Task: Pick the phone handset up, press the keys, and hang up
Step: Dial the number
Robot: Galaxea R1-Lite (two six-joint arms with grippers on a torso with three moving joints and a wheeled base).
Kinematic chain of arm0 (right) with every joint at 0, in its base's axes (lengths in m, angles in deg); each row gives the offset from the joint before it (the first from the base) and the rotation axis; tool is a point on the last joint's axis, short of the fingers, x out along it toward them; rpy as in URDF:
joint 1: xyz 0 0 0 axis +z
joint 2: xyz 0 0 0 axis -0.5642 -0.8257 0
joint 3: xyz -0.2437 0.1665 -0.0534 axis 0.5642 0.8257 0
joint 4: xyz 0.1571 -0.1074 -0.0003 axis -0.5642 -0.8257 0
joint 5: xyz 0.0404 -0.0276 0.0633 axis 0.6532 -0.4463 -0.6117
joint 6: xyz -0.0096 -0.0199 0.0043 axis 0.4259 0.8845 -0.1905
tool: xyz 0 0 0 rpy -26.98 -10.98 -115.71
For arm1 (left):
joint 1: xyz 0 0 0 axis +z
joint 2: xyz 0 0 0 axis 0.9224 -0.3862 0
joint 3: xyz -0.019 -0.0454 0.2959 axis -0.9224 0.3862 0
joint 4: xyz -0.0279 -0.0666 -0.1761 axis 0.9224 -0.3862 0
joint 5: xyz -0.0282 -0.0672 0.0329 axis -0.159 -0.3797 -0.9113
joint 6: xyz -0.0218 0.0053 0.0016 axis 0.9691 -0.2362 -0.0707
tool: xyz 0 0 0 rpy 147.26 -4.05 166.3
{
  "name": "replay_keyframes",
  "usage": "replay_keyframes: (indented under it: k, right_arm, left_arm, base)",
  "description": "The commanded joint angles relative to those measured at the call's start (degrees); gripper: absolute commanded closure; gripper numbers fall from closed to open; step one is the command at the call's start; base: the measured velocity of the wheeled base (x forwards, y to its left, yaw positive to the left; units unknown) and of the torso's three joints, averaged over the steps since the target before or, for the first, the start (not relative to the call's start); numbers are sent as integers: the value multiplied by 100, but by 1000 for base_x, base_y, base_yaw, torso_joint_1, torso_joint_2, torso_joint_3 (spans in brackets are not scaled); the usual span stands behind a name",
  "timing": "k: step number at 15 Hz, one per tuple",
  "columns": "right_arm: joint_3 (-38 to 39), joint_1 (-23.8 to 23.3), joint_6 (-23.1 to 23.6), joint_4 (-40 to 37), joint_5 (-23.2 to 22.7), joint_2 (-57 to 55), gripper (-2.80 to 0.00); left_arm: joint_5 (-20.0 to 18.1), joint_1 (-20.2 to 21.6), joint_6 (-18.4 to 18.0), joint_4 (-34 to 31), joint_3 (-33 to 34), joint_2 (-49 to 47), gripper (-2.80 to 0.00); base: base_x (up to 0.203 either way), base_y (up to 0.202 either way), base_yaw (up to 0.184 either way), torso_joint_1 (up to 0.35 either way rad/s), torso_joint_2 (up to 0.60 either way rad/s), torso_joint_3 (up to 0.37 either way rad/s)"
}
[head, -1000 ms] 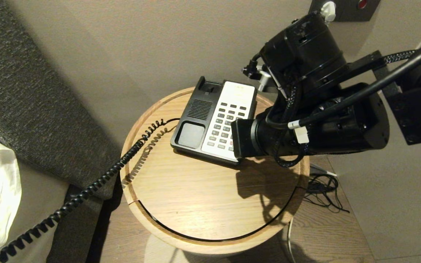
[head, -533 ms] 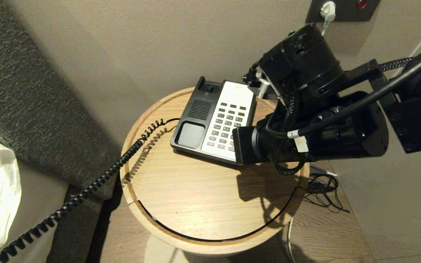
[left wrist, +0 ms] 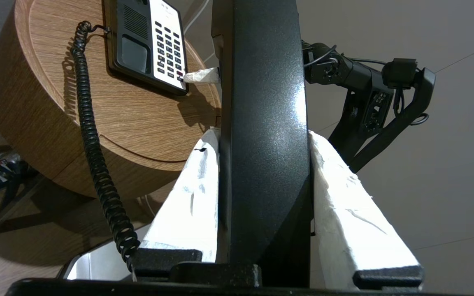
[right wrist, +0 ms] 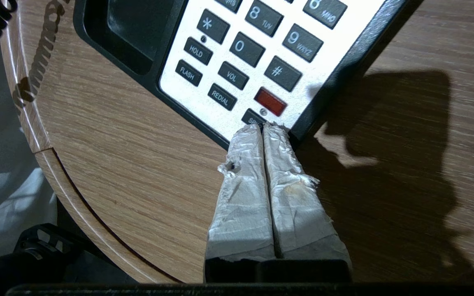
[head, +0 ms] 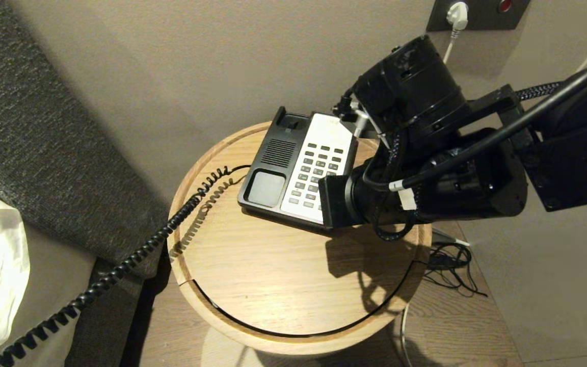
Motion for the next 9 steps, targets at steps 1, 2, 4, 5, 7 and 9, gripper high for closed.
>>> replay_keyframes:
  k: [1, 2, 4, 5, 7, 9]
  right_arm:
    - [-9, 3, -11, -6, 6, -75, 0]
    - [-22, 3, -4, 3, 6, -96, 0]
    - [-75, 3, -3, 3, 6, -149, 0]
    - [-83, 3, -3, 3, 6, -170, 0]
    - [-66, 3, -3, 3, 6, -175, 0]
    - [-39, 3, 6, 3, 6, -175, 0]
  left_arm:
    - [4, -23, 21, -15, -5, 1, 0]
    - [-3, -23, 21, -15, -5, 1, 0]
    - [4, -28, 26, -15, -5, 10, 0]
    - [4, -32, 21, -15, -5, 10, 0]
    - [4, -32, 21, -15, -5, 10, 0]
    - [4, -32, 21, -15, 4, 10, 0]
  base:
    - [0, 0, 0, 0, 0, 0]
    - [0, 0, 0, 0, 0, 0]
    - [0, 0, 0, 0, 0, 0]
    - [0, 0, 0, 0, 0, 0]
    - [0, 0, 0, 0, 0, 0]
    - [0, 0, 0, 0, 0, 0]
